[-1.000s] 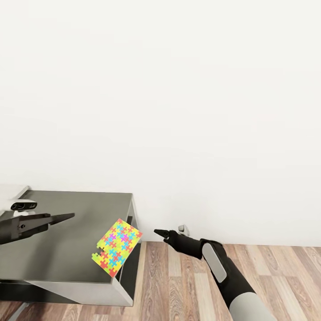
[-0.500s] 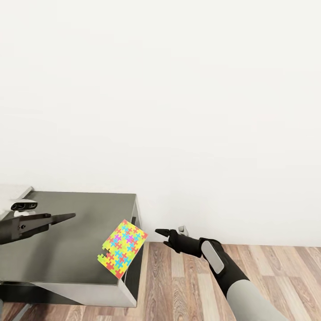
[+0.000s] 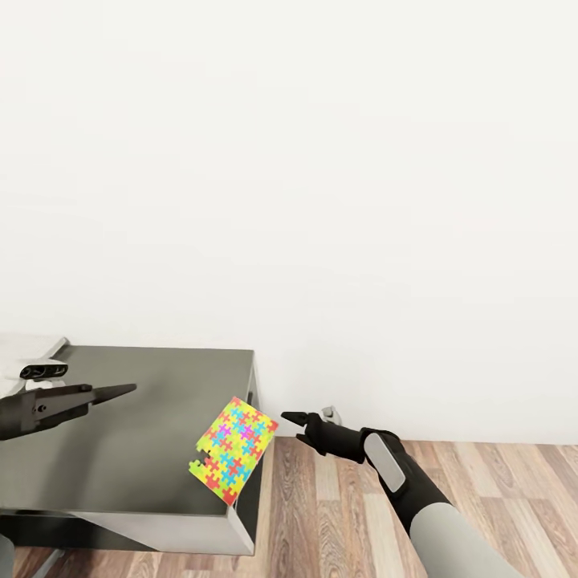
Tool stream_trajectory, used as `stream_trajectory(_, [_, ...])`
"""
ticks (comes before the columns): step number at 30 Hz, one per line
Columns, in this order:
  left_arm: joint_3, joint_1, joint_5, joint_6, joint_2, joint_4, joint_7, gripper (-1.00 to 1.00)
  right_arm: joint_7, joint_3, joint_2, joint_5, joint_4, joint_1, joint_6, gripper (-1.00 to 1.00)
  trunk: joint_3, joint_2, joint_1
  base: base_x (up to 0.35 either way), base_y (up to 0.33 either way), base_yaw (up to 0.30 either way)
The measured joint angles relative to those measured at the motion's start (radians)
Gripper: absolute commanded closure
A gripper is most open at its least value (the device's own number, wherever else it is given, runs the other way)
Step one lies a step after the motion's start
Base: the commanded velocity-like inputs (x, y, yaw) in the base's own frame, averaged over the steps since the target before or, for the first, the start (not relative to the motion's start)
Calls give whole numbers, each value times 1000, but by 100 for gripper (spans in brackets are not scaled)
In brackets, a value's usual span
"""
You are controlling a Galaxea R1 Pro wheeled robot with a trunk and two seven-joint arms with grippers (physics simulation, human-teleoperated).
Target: Put all the toys in the child's room - the three board games (two on the bed and one on the table), the two jigsaw puzzles on the table, and the tennis ball on the table - inside the toy box on the table in the child's room.
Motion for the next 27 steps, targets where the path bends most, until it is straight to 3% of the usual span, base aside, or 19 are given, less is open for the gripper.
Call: stream_trajectory(27, [0,2,-1,-2,-5,0,0,-100,-5,0,13,0,0,-7,9,-100,0,0,0,0,8,0])
